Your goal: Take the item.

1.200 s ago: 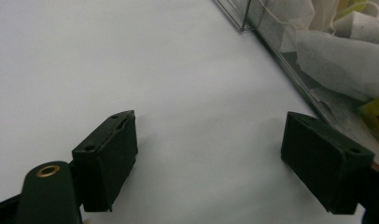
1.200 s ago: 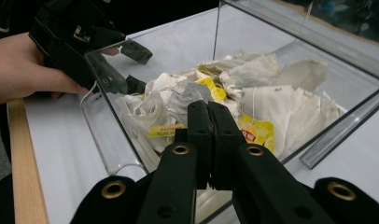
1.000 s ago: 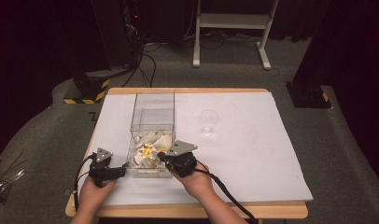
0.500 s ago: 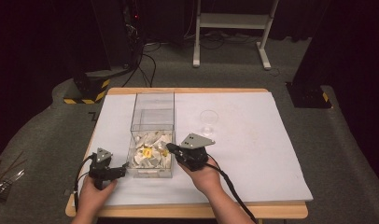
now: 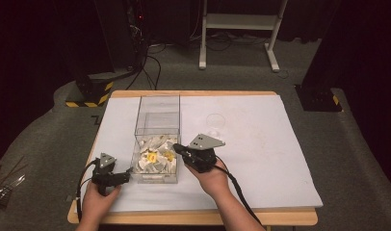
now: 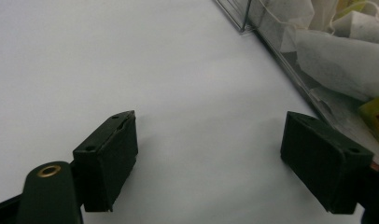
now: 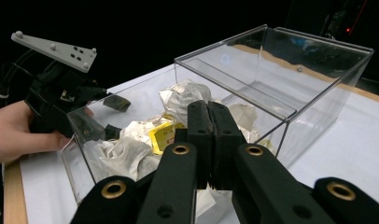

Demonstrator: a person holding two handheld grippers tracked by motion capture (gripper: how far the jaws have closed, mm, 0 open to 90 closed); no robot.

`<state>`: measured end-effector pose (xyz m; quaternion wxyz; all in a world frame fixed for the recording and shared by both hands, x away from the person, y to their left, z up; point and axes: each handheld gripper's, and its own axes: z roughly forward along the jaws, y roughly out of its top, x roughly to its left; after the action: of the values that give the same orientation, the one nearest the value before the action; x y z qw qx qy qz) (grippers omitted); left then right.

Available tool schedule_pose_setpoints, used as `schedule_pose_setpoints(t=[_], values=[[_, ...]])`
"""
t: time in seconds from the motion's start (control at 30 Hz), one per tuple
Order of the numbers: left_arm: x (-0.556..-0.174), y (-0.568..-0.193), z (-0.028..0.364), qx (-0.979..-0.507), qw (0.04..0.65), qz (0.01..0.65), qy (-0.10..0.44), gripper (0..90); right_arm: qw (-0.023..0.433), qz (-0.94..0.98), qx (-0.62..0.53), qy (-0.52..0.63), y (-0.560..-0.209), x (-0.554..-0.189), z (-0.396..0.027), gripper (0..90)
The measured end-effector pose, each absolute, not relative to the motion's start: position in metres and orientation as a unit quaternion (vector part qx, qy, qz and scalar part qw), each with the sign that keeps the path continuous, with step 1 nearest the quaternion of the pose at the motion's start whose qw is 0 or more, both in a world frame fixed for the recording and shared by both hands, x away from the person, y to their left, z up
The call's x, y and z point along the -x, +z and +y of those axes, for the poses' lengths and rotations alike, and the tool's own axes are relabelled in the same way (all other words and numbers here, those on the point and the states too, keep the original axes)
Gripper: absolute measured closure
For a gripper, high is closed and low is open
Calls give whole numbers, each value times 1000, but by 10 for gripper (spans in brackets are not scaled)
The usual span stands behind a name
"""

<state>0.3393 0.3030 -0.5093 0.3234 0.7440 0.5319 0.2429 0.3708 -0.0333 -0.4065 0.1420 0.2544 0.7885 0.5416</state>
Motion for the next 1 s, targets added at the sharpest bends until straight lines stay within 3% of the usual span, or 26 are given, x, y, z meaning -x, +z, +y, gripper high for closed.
schedule_pose_setpoints(t=[1.0], values=[[-339, -510, 303, -743, 324, 533, 243, 185, 187, 741, -304, 568, -387, -401, -90, 892]])
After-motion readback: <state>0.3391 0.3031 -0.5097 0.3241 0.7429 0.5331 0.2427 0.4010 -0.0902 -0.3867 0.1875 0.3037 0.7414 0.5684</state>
